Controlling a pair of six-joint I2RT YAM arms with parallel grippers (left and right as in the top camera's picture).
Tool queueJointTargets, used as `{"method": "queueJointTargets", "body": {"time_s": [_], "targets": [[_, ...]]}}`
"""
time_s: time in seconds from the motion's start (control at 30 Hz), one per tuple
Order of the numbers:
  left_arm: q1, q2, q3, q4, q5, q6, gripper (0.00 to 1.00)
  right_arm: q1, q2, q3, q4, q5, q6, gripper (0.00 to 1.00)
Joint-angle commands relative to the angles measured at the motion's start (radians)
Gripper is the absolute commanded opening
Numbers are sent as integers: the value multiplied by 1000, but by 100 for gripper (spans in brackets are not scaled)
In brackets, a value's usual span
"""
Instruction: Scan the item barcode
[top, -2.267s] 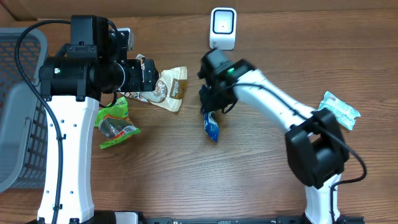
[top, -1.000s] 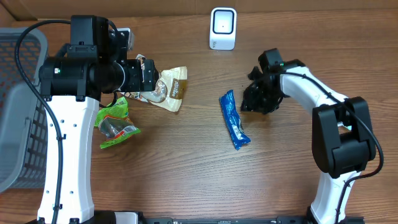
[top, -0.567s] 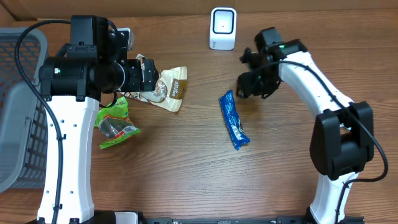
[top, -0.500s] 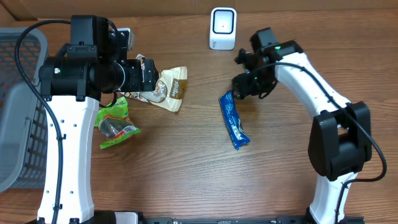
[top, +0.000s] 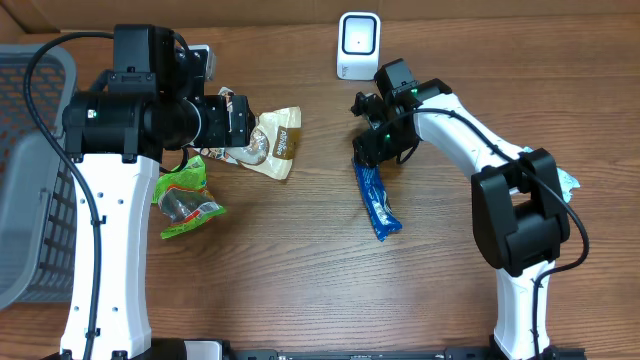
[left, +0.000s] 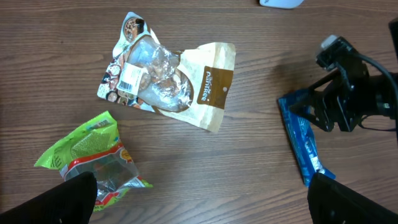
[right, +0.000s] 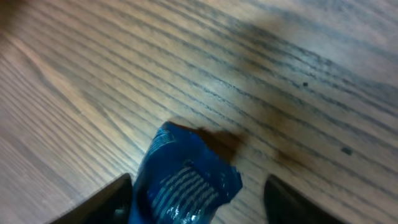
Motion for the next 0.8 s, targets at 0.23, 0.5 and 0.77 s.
{"method": "queueJointTargets", "body": {"time_s": [0.23,0.5,0.77], "targets": [[0,4,-2,0,-2,-11,100,-39,35,-4,-26,3,212,4],[0,4,-2,0,-2,-11,100,-227,35,-4,-64,-15,692,30],[0,4,-2,0,-2,-11,100,-357,35,-4,-156,-336,388,59]]}}
